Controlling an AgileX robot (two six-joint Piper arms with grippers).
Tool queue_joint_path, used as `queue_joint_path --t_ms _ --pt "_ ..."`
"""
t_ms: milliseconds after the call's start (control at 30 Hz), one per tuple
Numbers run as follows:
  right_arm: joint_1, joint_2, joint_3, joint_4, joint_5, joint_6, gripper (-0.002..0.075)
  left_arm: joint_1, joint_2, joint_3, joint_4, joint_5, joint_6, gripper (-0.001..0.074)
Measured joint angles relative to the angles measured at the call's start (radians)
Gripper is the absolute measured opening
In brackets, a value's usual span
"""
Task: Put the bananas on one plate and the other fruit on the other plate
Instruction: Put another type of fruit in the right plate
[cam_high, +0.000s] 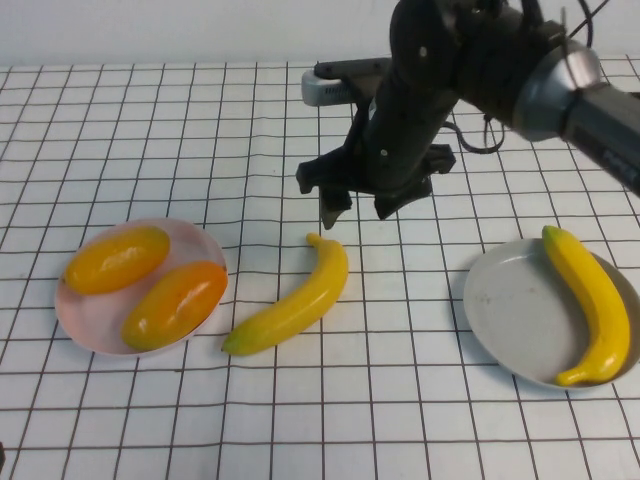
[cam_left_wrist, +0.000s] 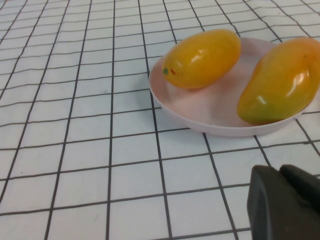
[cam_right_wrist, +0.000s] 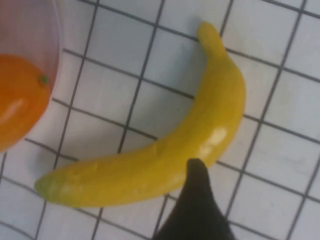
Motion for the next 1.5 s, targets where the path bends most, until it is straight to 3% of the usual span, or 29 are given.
queue_joint_path --t_ms 233,567,667,767,967,1233,1500 --pt "0.000 0.210 -0.170 0.022 0.002 0.082 0.0477 0.000 0.000 0.000 0.000 0.000 0.000 -0.0001" --pt "0.000 0.303 -0.188 0.070 0.003 0.126 0.0474 0.000 0.000 0.000 0.000 0.002 0.000 -0.0001" --pt "0.000 0.303 -0.191 0.086 0.003 0.117 0.0430 0.000 0.000 0.000 0.000 0.004 0.000 -0.0001" --pt "0.000 0.301 -0.191 0.092 0.003 0.087 0.0316 0.000 0.000 0.000 0.000 0.011 0.000 -0.0001" --pt "0.000 0.196 -0.189 0.090 0.006 -0.052 0.0311 0.000 0.000 0.000 0.000 0.011 0.000 -0.0001" --pt "-0.018 -0.098 0.049 -0.161 0.006 -0.165 0.0311 0.000 0.000 0.000 0.000 0.011 0.000 -0.0001" --pt "-0.208 -0.175 0.316 -0.228 0.008 -0.312 0.0311 0.000 0.000 0.000 0.000 0.011 0.000 -0.0001"
